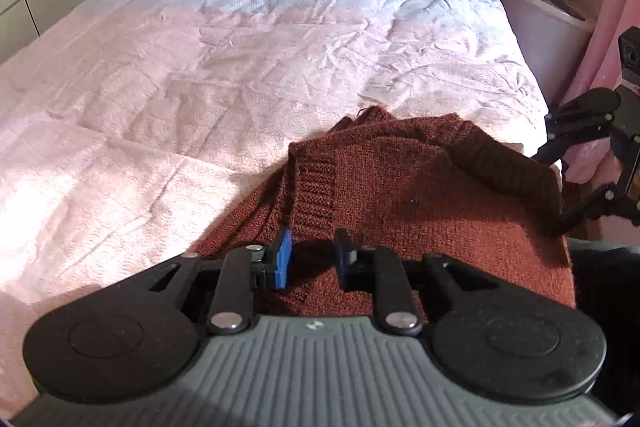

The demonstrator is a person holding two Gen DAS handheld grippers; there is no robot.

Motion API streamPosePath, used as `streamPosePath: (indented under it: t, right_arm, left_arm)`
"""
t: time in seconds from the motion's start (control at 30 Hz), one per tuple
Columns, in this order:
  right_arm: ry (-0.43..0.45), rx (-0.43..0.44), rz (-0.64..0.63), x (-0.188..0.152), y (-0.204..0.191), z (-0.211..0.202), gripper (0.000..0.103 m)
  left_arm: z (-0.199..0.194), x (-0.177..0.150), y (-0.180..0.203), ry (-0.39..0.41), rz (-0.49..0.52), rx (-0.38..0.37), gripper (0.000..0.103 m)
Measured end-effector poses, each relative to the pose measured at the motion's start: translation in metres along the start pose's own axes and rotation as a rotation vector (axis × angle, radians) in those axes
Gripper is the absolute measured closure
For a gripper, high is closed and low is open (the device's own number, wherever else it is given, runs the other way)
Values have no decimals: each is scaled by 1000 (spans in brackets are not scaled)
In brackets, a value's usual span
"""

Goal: Fold clothes
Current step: 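Grasp the folded cardigan edge with the left gripper while the right gripper grasps beside it, then lift the folded maroon cardigan with both grippers and carry it toward the clothes stack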

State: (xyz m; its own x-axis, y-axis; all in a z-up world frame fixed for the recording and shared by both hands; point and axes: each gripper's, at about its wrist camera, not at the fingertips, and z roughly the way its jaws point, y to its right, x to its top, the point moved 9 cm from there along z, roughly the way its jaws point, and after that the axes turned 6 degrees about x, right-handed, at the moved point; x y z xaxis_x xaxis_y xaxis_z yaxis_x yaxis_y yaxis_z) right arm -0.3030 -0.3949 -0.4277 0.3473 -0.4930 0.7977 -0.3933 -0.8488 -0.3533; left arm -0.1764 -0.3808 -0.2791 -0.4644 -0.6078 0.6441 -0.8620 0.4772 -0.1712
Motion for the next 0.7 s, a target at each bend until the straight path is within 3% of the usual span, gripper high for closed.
streamPosePath:
  t: [0.13, 0.23, 0.3, 0.4, 0.53, 0.6, 0.7]
  right_arm:
    - [36, -97, -122, -1, -7, -27, 44]
    - [-10, -167, -349, -9, -26, -25, 44]
    - [-32, -179, -493, -14, -43, -20, 44]
    - [-64, -191, -646, -17, -58, -2, 44]
    - [-116, -229, -852, -19, -69, 23, 44]
    - [-164, -256, -964, -23, -71, 38, 44]
    - [-178, -274, -1034, -22, -71, 51, 44]
  left_arm:
    - [-48, -5, 38, 81, 108, 19, 73]
    - [-72, -19, 83, 128, 208, -24, 67]
    - [-77, -37, 112, 121, 310, -10, 65]
    - [-73, -64, 140, 71, 480, 95, 65]
    - [-63, -87, 146, 1, 659, 284, 64]
    - [-59, -91, 141, -23, 686, 363, 64]
    - [-58, -92, 127, -35, 619, 449, 76]
